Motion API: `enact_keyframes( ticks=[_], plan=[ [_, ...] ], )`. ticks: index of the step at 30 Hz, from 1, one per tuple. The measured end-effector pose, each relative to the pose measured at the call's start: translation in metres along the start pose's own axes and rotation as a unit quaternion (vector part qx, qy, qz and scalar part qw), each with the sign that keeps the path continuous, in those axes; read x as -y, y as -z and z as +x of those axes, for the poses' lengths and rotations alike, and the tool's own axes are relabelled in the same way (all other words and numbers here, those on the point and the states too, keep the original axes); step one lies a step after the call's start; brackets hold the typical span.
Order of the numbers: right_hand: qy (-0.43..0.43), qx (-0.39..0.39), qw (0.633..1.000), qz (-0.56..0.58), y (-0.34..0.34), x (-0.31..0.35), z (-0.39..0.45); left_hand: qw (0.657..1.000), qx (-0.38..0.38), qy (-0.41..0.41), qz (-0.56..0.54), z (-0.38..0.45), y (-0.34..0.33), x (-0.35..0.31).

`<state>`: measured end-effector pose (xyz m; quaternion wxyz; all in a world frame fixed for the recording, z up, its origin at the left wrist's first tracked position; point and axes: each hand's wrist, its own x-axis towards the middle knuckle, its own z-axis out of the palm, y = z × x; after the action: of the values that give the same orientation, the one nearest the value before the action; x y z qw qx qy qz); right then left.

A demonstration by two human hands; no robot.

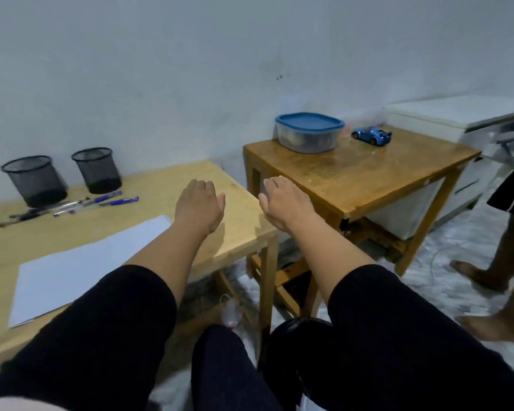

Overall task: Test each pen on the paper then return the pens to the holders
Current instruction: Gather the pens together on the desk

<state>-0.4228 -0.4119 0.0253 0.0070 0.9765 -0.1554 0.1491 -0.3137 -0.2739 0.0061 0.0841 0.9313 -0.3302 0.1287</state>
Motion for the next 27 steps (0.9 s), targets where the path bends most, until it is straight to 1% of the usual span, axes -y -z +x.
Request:
enact_keyframes(
  ticks=[2, 7, 10, 12, 17, 19, 25, 27],
  plan=[
    [0.024, -0.006, 1.0, 0.003, 0.01, 0.025, 0.022, 1.0, -0.018, 0.022, -0.001, 0.004, 0.018, 0.025],
    [0.056, -0.013, 0.996, 0.068, 0.023, 0.094, 0.065, 0.995, -0.054, 0.078, 0.019, 0.008, 0.055, 0.091],
    [0.092, -0.013, 0.992, 0.088, 0.016, 0.135, 0.091, 0.991, -0.062, 0.118, 0.027, 0.0, 0.066, 0.133],
    [0.119, -0.007, 0.988, 0.101, 0.007, 0.165, 0.105, 0.986, -0.055, 0.153, 0.026, -0.007, 0.07, 0.16],
    [0.174, 0.03, 0.978, 0.115, -0.021, 0.229, 0.134, 0.978, -0.037, 0.201, 0.032, -0.013, 0.053, 0.235],
    [0.197, 0.049, 0.971, 0.124, -0.037, 0.254, 0.147, 0.972, -0.034, 0.23, 0.015, -0.019, 0.047, 0.26],
    [0.26, 0.097, 0.947, 0.161, -0.087, 0.321, 0.173, 0.961, -0.025, 0.276, -0.006, -0.036, 0.013, 0.329],
    [0.272, 0.098, 0.94, 0.183, -0.105, 0.34, 0.18, 0.959, -0.024, 0.283, -0.018, -0.038, 0.002, 0.348]
  ],
)
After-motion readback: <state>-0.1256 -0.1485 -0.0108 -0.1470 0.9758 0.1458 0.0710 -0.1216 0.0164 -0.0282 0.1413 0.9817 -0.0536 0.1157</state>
